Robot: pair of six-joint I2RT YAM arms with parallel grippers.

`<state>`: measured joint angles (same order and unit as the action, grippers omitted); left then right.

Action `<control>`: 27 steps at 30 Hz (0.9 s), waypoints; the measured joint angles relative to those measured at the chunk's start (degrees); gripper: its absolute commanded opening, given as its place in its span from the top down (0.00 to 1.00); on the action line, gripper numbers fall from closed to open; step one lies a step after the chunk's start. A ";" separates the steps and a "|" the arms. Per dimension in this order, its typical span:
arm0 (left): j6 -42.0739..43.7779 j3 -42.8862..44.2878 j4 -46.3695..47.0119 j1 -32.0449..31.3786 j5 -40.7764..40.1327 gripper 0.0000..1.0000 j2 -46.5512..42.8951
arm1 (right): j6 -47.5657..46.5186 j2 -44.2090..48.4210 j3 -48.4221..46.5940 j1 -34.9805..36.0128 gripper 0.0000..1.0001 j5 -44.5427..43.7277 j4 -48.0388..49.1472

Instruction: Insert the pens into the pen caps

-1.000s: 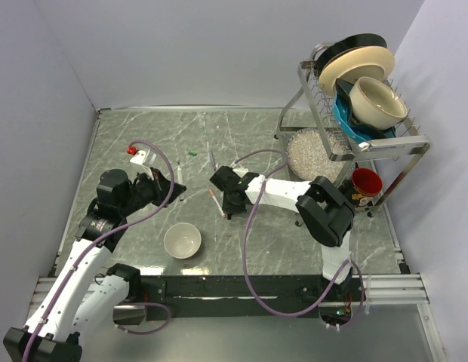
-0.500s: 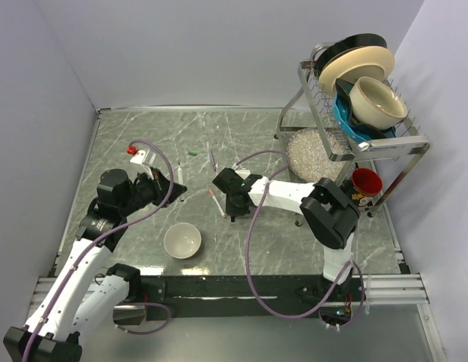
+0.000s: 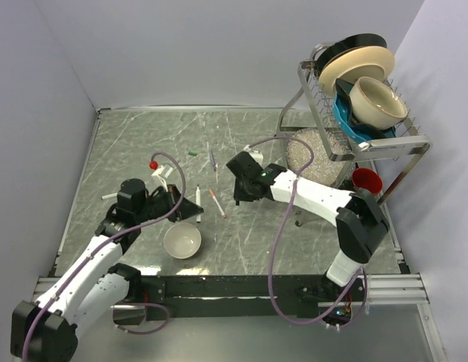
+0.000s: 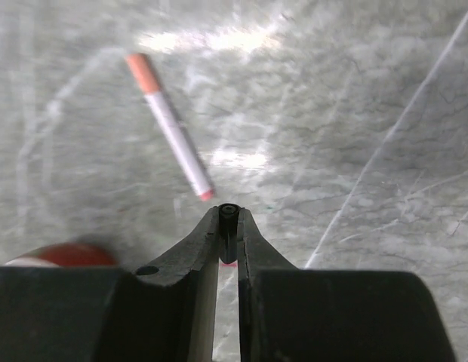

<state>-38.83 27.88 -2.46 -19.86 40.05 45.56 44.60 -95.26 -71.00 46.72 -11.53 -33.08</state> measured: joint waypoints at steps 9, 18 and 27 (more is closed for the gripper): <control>-7.26 -2.49 13.79 -9.60 1.01 0.99 6.51 | -0.63 7.19 -3.80 0.00 1.00 1.07 -0.26; -8.59 -2.49 19.37 -14.75 -0.83 0.99 13.00 | -0.52 11.56 -5.03 0.28 1.00 1.86 1.29; -8.39 -2.45 19.78 -15.08 -2.01 0.99 15.17 | 0.04 13.09 -5.14 1.09 1.00 2.75 2.19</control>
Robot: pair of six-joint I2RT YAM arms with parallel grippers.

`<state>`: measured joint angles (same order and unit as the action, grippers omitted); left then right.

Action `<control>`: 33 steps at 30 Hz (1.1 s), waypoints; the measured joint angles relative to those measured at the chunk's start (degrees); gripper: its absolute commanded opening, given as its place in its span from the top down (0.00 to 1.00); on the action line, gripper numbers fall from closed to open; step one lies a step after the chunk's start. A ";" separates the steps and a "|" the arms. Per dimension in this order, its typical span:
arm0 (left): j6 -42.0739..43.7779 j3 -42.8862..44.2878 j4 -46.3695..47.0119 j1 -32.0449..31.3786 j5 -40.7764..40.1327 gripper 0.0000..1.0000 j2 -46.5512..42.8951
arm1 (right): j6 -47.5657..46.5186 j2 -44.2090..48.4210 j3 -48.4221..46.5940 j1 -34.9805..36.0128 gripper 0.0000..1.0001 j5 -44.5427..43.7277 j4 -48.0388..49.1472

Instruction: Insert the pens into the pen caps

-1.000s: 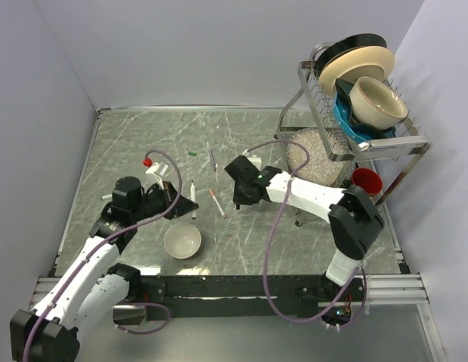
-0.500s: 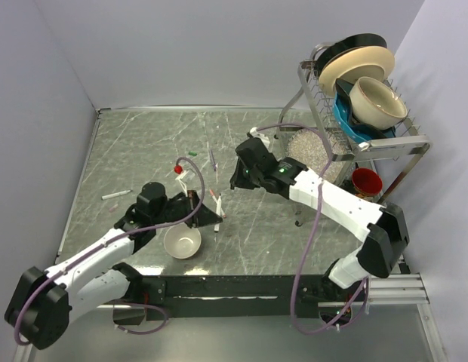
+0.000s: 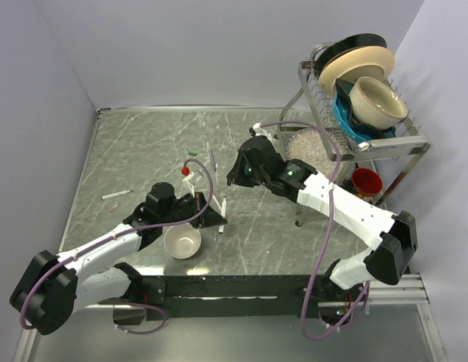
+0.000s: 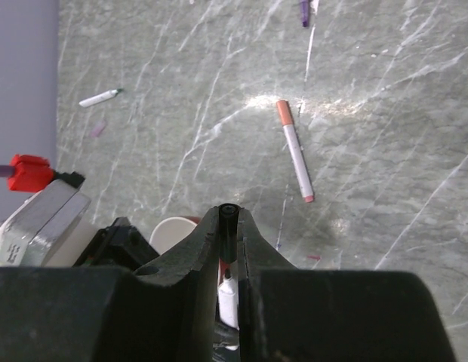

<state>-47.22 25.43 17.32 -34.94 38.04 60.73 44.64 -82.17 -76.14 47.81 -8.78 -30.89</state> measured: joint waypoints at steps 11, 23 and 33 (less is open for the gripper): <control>1.75 1.36 -0.63 -0.04 -1.03 0.99 -0.07 | 0.48 0.35 0.04 1.40 1.00 0.76 0.04; 2.97 1.60 -2.12 -0.09 -1.92 0.99 -0.35 | 0.68 0.39 0.61 2.32 1.00 0.87 0.09; 3.08 1.60 -2.29 -0.09 -1.92 0.99 -1.05 | 0.68 0.39 1.27 2.47 1.00 0.81 0.07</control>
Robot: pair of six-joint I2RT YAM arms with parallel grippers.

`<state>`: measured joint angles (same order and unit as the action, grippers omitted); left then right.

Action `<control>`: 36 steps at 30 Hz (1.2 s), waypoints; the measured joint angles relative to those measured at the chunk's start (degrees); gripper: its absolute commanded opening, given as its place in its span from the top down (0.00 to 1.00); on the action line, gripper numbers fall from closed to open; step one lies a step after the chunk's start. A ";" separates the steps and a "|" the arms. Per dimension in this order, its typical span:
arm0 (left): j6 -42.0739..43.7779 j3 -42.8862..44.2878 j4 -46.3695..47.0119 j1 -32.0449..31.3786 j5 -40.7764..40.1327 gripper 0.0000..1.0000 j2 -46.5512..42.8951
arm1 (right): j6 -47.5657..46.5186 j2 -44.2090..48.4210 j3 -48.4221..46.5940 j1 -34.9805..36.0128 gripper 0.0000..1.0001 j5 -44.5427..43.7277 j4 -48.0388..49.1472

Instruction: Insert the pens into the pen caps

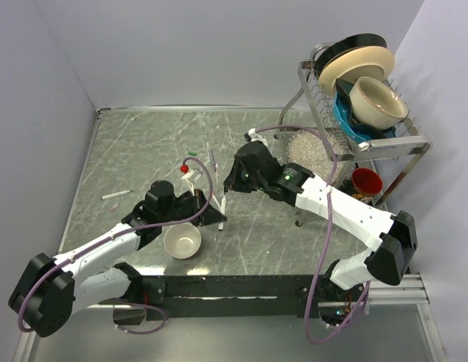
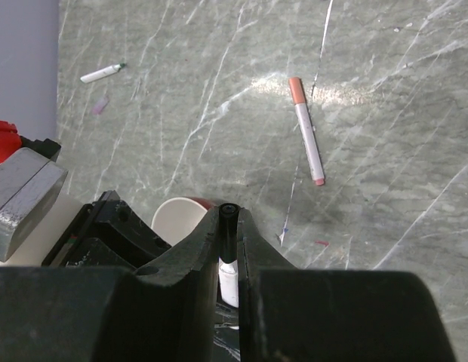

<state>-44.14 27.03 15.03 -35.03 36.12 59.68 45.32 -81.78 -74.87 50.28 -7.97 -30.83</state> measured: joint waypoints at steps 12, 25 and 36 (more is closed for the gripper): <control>0.17 0.00 -0.11 -0.02 -0.02 0.99 -0.70 | 0.00 0.00 0.00 0.00 1.00 -0.02 0.11; 0.50 0.46 -0.39 -0.04 -0.02 0.99 -0.70 | 0.42 0.17 1.36 1.16 1.00 -0.02 1.14; 0.94 0.46 -2.56 -0.35 -0.20 0.99 -1.18 | 2.14 4.96 9.57 1.84 1.00 0.63 8.02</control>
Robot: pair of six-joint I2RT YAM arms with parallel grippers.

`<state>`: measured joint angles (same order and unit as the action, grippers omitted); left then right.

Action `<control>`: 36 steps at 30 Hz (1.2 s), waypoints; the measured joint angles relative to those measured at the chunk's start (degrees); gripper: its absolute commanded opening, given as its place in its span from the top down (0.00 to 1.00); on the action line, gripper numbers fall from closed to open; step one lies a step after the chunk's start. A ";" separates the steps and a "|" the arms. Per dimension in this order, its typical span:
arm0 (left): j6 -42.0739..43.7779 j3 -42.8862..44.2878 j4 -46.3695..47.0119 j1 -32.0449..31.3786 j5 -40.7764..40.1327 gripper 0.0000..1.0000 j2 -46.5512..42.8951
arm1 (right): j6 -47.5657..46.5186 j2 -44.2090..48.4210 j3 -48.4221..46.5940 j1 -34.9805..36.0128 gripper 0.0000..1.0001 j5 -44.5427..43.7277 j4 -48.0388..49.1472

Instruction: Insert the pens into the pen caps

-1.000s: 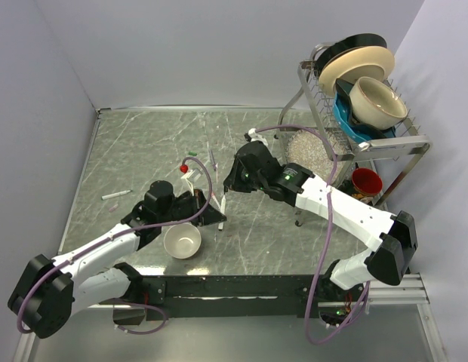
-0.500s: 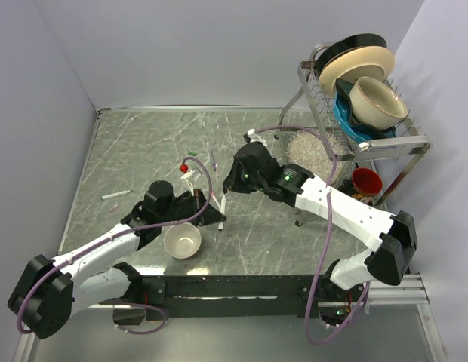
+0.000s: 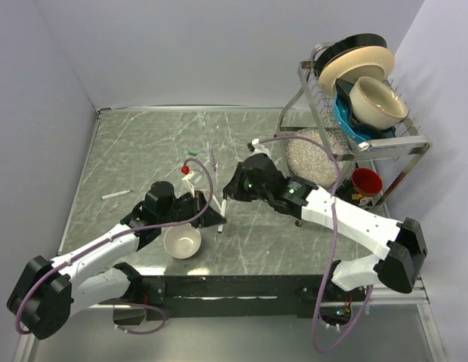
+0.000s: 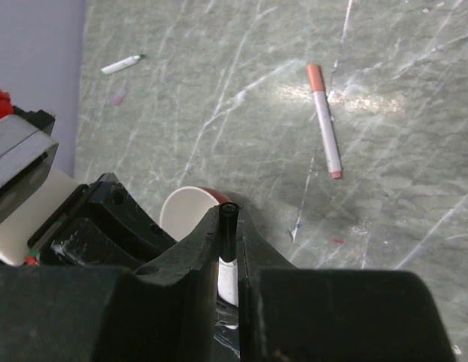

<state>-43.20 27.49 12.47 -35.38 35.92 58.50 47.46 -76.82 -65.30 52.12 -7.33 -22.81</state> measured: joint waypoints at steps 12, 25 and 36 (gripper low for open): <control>-3.06 0.00 2.84 -0.07 1.81 0.99 -5.09 | 1.01 11.32 14.27 0.02 1.00 4.96 21.62; 2.91 5.75 -3.02 -0.07 2.86 0.99 -10.27 | 0.07 15.65 16.74 -0.02 0.70 10.67 33.48; 10.78 12.22 -6.34 -0.07 5.49 0.99 -10.38 | -2.43 16.68 13.38 0.85 0.32 15.45 26.82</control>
<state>-32.42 39.70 6.13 -35.44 41.41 48.12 45.04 -60.14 -51.92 52.97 8.12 4.01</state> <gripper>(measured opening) 0.117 0.645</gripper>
